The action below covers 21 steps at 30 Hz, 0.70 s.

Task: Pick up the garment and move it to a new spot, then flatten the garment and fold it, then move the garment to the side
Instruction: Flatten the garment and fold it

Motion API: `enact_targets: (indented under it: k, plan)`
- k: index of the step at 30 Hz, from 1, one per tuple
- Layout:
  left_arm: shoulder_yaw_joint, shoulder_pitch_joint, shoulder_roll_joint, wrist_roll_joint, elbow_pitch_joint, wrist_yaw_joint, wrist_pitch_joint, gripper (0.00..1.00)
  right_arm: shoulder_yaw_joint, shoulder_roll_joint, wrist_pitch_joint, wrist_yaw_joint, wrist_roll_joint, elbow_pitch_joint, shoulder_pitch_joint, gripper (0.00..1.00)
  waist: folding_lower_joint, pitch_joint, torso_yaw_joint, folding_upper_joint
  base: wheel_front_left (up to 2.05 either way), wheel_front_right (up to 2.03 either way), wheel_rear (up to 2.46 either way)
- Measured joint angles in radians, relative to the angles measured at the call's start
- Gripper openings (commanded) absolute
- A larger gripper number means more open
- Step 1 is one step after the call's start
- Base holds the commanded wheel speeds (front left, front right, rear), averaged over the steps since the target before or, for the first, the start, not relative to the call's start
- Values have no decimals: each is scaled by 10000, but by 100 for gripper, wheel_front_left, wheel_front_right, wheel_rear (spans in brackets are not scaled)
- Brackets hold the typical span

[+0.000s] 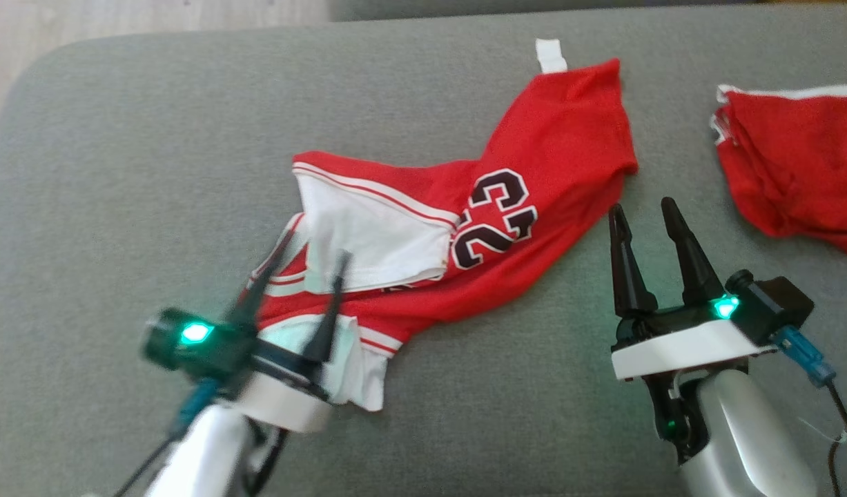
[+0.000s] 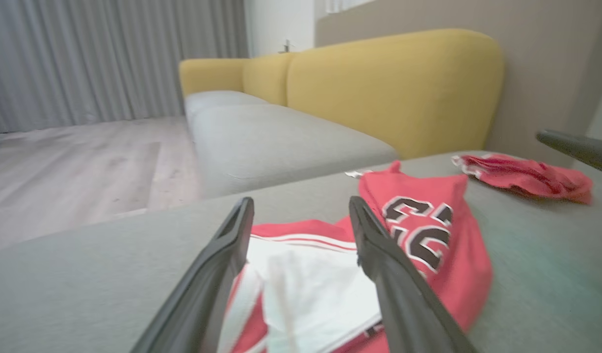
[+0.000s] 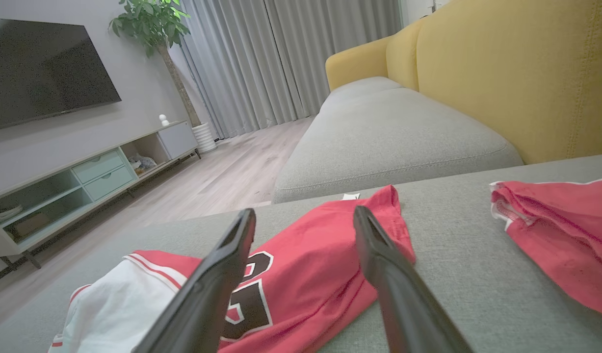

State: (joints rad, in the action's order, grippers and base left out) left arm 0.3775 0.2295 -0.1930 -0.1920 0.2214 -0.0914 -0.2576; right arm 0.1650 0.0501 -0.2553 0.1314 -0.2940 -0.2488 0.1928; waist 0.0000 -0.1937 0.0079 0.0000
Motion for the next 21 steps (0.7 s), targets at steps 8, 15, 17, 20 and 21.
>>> enact_targets:
  k: [8,15,17,20,21]
  plan:
    - [1563,863,167,441,1517,-251,633,100,-29,-2,0,0,-102,31,30,100,1,-467,-575,0,0,0,0]
    - [1641,1840,144,529,2694,-301,1076,100,-81,-2,0,0,-244,123,261,100,2,-920,-1066,0,0,0,0]
    - [1655,2001,140,529,2905,-274,1080,100,-79,-2,0,0,-244,130,262,100,2,-1025,-1180,0,0,0,0]
    - [1661,2106,144,529,3080,-238,1062,100,-96,-2,0,0,-245,134,261,100,1,-1120,-1312,0,0,0,0]
    - [1659,2150,144,529,3164,-219,1051,100,-107,-2,0,0,-245,138,261,100,2,-1134,-1342,0,0,0,0]
